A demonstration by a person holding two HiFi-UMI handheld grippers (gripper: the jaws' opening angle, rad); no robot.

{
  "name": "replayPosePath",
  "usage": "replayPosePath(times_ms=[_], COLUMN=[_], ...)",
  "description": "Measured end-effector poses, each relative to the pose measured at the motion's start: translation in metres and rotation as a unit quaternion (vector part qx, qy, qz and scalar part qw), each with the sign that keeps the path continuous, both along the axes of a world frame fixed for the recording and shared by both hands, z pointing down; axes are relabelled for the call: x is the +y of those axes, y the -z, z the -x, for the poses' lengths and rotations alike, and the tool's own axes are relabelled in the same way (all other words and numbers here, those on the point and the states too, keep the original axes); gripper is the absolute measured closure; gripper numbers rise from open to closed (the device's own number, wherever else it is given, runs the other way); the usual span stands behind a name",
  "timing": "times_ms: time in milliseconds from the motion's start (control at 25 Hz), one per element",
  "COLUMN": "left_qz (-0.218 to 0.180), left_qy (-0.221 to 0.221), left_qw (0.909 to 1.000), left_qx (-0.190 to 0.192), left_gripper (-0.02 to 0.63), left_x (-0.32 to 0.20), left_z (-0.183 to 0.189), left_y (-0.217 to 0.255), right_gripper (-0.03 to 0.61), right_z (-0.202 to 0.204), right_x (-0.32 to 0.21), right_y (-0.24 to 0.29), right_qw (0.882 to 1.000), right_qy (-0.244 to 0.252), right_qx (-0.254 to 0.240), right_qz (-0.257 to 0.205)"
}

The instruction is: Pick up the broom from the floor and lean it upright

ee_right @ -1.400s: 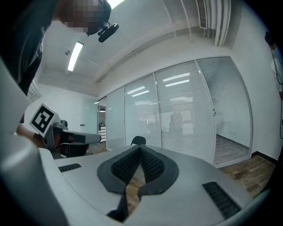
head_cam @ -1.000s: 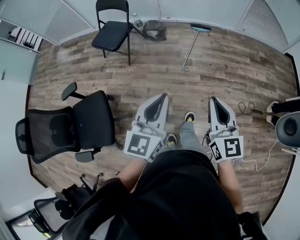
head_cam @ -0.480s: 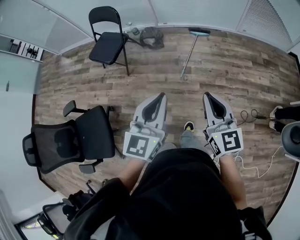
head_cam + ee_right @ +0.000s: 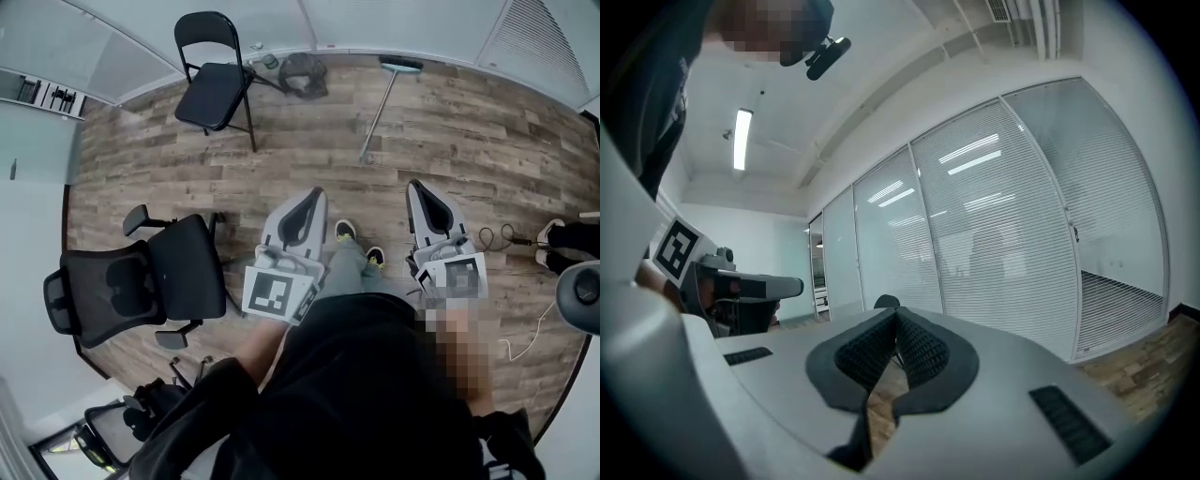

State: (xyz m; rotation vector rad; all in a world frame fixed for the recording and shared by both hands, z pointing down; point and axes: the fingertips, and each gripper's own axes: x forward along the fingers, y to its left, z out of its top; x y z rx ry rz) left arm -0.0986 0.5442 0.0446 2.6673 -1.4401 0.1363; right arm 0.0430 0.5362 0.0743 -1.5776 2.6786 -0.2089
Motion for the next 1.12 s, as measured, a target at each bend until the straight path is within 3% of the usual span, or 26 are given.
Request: replayPosePath(times_ms=[400,760,1120], left_qz=[0.013,0.023,0.029], left_qy=[-0.028,-0.053,-0.066], left_qw=[0.9995,0.9977,0.9964], left_qx=[0.01,0.036,0.046], left_gripper=[0.594,0.594,0.594], left_x=[-0.063,-0.155,-0.202], left_z=[-0.003,0.014,0.031], left_y=[-0.012,-0.018,-0.025], right_gripper=[0.565,0.565,0.565], right_z=[0.003,0.03,0.044], right_x=[-0.06,-0.148,-0.194], right_y=[-0.005,-0.007,-0.007], right_qw=[1.0,0.999,0.997], right_qy=[-0.014,-0.016,-0.027], right_qx=[0.013,0.036,0.063], right_qz=[0.004,0.015,0.017])
